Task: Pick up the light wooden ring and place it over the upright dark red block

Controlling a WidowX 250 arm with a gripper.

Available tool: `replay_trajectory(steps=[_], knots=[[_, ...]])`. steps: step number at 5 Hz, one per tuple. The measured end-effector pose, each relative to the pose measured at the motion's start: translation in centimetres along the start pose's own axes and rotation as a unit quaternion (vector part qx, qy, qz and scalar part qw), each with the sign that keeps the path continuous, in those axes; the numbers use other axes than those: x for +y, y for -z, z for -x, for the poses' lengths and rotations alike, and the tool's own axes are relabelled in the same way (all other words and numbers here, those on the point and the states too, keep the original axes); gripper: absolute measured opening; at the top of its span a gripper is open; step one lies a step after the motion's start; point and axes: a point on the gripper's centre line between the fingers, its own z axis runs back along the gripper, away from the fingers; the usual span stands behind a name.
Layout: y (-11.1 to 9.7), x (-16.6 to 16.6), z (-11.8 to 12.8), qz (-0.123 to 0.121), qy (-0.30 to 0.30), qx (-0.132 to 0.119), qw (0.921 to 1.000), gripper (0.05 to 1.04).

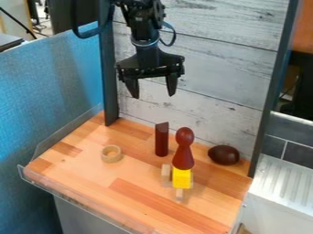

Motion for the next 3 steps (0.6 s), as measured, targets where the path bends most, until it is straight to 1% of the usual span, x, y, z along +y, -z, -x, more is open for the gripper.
replay_trajectory(steps=[1, 2, 3], knots=[[1.2, 0.2, 0.5, -0.007, -0.004, 0.016, 0.9998, 1.001], [3.0, 1.0, 0.1, -0.044, -0.055, 0.029, 0.9971, 1.001], [4.4, 1.9, -1.1, -0.093, -0.106, 0.035, 0.9894, 1.001]])
